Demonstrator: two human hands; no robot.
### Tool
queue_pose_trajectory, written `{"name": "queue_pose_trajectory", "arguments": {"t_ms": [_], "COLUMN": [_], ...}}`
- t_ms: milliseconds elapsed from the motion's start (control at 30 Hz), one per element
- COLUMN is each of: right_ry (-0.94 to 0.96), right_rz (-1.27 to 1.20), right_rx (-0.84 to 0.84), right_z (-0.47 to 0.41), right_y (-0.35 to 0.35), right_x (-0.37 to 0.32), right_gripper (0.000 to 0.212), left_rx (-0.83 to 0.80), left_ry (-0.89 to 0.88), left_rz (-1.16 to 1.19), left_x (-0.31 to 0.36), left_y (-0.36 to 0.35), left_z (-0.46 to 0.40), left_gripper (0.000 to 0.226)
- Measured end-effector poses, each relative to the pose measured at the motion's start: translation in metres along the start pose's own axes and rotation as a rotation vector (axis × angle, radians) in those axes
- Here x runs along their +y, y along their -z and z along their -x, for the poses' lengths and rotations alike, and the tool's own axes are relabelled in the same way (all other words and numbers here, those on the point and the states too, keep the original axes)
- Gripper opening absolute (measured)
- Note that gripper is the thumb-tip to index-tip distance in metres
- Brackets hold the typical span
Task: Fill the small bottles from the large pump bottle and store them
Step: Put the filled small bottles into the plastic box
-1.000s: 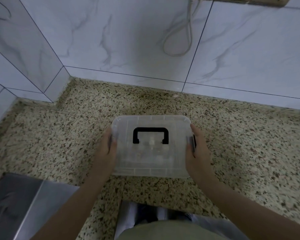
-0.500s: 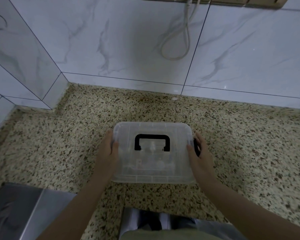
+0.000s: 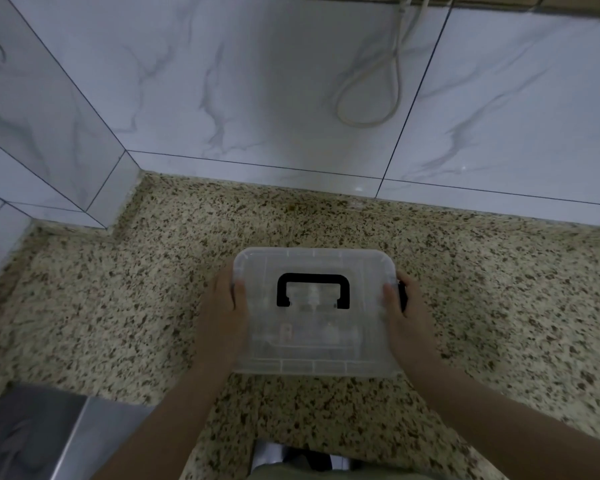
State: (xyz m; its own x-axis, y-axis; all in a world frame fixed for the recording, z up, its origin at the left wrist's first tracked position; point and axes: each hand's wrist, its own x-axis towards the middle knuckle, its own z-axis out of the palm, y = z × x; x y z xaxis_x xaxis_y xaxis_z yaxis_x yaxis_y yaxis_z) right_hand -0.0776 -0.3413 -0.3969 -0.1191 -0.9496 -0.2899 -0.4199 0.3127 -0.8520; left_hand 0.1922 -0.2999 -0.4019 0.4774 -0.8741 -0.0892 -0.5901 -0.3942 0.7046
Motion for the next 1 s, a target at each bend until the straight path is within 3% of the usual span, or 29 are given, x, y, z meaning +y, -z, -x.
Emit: {"name": "queue_pose_trajectory", "arguments": {"t_ms": [200,333,467,600,767,1000], "right_ry": [-0.021,0.012,-0.054,-0.248,-0.177,-0.076], "right_rz": [-0.006,-0.016,-0.053,-0.271,-0.259,-0.204], "right_rx": [0.039,0.030,-0.053,-0.150,-0.195,-0.083], "right_z": [-0.005,-0.003,-0.005,-0.006,0.010,0.020], "right_y": [-0.005,-0.003,0.001,0.014,0.015,0.007], "right_x": [-0.005,-0.008,-0.017,-0.018,-0.004,-0.004], "right_gripper": [0.041,0.038,0.051,0.074,0.065,0.060], "left_rx": [-0.003,0.046,0.040,0.014,-0.020,0.213], "left_ry": [0.002,0.058,0.232,0.378,0.401,0.306], "left_rz": [-0.020,0.027,0.133,0.222,0.256,0.288], "left_x": [0.012,0.014,0.013,0.013,0.005,0.013], "left_y": [0.001,0.005,0.008,0.014,0.019,0.017], "left_z": [-0.015,-0.013,-0.014,-0.003,0.004,0.019], "left_gripper": [0.043,0.054,0.070,0.065,0.067,0.049]}}
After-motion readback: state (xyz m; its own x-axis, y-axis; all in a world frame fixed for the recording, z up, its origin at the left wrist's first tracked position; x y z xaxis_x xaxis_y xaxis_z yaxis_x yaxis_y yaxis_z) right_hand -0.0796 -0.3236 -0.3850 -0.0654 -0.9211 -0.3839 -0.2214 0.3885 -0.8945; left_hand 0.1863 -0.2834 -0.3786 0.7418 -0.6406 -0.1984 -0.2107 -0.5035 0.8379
